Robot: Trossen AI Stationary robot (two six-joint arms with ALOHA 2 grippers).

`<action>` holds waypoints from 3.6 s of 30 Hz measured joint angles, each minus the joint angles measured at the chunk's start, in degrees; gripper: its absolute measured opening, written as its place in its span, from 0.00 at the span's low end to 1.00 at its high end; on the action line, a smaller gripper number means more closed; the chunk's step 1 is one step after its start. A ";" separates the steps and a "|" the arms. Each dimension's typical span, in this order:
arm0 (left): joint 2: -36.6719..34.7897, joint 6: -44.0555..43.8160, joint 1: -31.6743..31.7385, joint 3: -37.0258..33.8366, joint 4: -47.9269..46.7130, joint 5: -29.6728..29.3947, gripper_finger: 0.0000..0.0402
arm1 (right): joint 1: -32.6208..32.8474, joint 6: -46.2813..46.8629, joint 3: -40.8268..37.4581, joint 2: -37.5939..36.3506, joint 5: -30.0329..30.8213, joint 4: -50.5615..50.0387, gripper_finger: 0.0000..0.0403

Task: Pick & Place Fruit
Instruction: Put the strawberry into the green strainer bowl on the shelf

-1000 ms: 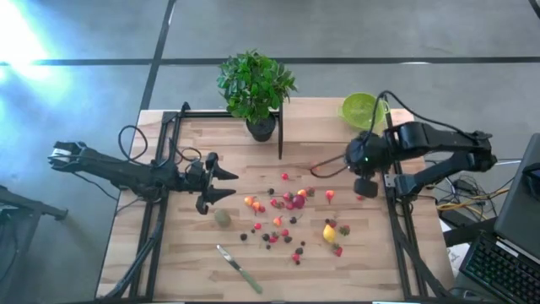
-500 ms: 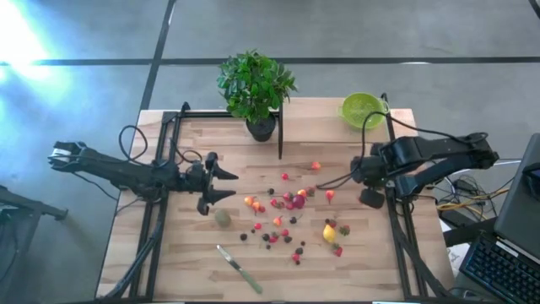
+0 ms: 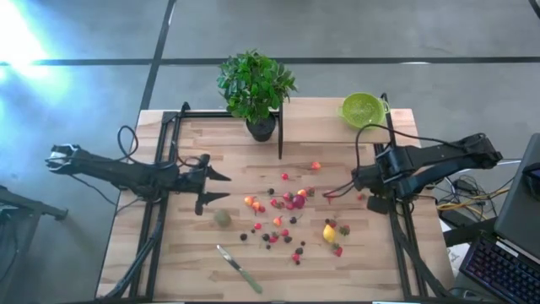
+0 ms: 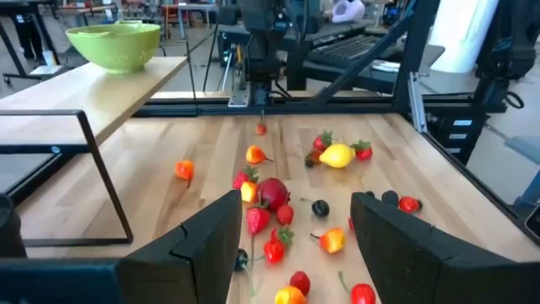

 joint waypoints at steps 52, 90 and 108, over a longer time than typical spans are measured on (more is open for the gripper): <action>-26.07 -7.16 -0.09 -16.45 -11.94 -2.18 0.57 | -0.09 13.48 -20.58 -0.28 0.32 21.79 0.46; -26.03 -7.16 -0.09 -16.61 -11.50 -2.29 0.57 | -0.16 15.56 -27.07 -0.28 3.81 29.19 0.20; -26.03 -7.16 -0.08 -16.61 -11.50 -2.29 0.57 | -0.20 11.07 -20.75 -0.28 0.37 30.01 0.02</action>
